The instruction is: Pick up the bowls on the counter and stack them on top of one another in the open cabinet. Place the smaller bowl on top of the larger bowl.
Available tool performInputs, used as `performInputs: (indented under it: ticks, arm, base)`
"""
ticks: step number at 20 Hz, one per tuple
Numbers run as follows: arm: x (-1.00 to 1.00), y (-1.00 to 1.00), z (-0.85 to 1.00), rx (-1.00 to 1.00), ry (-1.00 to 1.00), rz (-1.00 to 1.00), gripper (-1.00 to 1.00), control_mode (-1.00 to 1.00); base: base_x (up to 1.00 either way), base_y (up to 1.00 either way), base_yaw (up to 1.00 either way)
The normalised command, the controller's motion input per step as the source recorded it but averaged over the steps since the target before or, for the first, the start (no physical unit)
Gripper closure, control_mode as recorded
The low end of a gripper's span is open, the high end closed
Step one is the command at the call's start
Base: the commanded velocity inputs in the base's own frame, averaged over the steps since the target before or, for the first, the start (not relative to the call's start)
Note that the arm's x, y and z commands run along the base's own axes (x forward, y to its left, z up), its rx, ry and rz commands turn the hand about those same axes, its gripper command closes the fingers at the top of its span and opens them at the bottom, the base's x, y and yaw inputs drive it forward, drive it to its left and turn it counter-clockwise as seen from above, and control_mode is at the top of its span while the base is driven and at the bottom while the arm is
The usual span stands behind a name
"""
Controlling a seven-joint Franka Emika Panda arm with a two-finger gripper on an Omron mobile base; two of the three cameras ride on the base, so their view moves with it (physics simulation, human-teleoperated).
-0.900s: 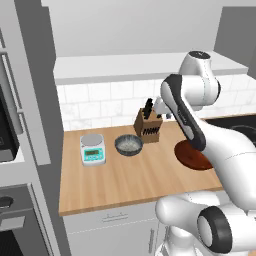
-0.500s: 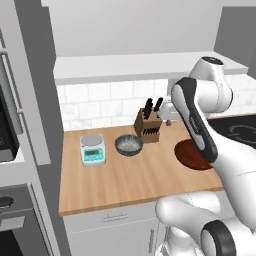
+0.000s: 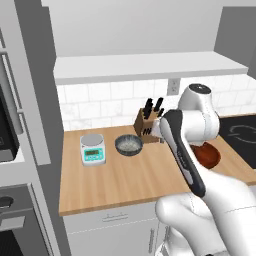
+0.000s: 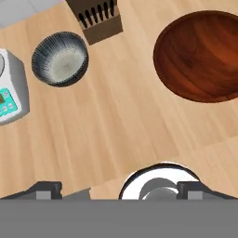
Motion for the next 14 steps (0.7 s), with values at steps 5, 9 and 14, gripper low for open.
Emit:
performInputs:
  ticks: [5, 9, 14]
  arm:
    - [0.35, 0.23, -0.39, 0.17, 0.00, -0.29, -1.00, -1.00]
    - [0.68, 0.21, -0.22, 0.16, 0.00, -0.17, -1.00, -1.00]
    - [0.64, 0.08, -0.22, 0.02, 0.01, -0.10, -1.00, -1.00]
  base:
    - [0.00, 0.00, 0.00]
    - [0.00, 0.00, 0.00]
    - [0.00, 0.00, 0.00]
